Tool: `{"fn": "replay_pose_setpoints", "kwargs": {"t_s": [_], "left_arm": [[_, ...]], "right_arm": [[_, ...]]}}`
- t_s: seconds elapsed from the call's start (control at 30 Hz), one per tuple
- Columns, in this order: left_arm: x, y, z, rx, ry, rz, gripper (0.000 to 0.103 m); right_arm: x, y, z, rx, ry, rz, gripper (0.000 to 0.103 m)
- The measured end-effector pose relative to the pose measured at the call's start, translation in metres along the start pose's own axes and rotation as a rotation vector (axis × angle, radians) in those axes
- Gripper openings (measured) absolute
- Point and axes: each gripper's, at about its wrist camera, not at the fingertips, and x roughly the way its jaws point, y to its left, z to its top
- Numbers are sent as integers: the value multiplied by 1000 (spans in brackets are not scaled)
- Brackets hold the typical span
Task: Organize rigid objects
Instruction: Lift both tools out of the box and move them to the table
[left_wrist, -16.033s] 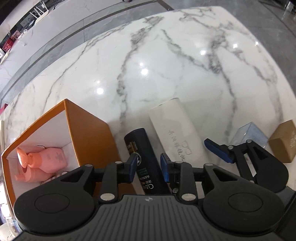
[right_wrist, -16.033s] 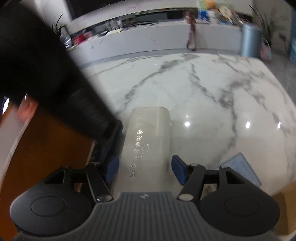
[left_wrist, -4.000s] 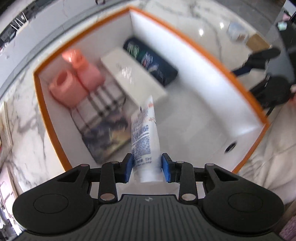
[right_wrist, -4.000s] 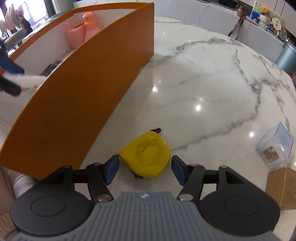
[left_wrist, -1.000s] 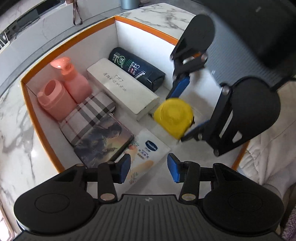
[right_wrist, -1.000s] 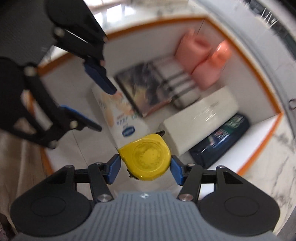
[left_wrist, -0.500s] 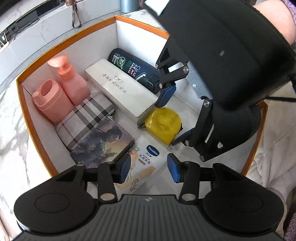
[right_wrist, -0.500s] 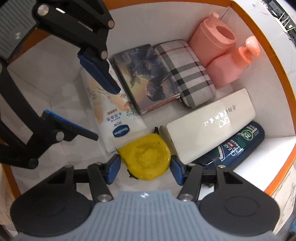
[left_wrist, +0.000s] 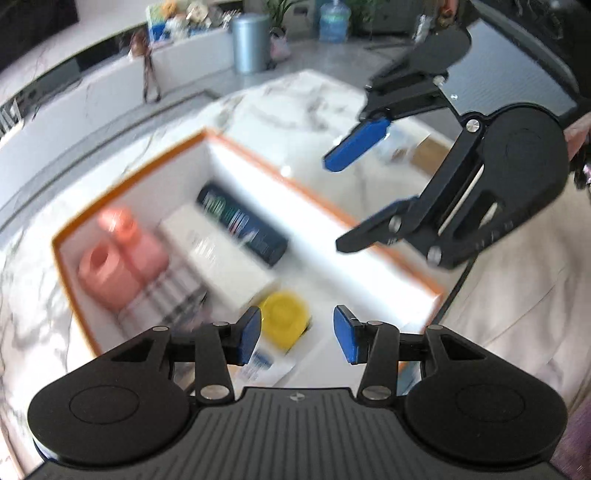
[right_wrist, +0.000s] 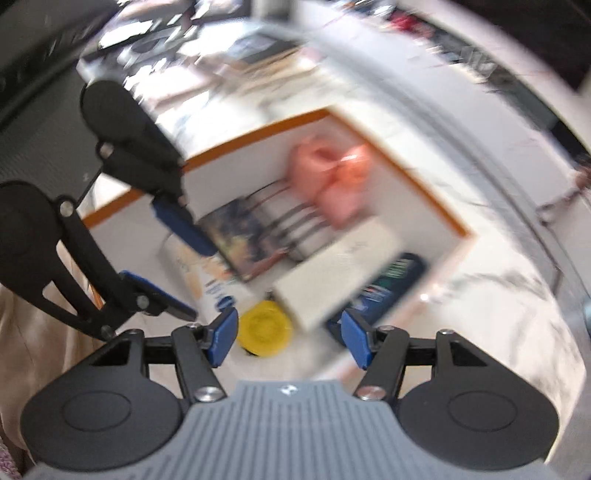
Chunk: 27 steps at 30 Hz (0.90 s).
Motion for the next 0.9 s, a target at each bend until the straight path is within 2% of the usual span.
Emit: {"fn": "replay_pose_setpoints", "kwargs": {"t_s": [0.17, 0.23, 0.3, 0.43, 0.67, 0.77, 0.83, 0.9], "left_arm": [[0, -44, 36, 68, -59, -34, 54], [5, -63, 49, 94, -74, -46, 54], [14, -81, 63, 114, -78, -58, 55], [42, -117, 90, 158, -72, -82, 55], [96, -164, 128, 255, -28, -116, 55], [123, -175, 139, 290, 12, -103, 60], [141, -173, 146, 256, 43, -97, 60], [155, -166, 155, 175, 45, -91, 63]], "right_arm": [[-45, -48, -53, 187, -34, -111, 62], [-61, -67, -81, 264, -24, -163, 58], [-76, -87, -109, 352, -15, -197, 55], [-89, -116, -163, 486, 8, -271, 55], [-73, -146, -231, 638, 46, -315, 56], [-66, -154, -248, 662, 51, -326, 66], [-60, -161, -254, 691, 50, -313, 69], [-48, -166, -256, 712, 53, -300, 75]]}}
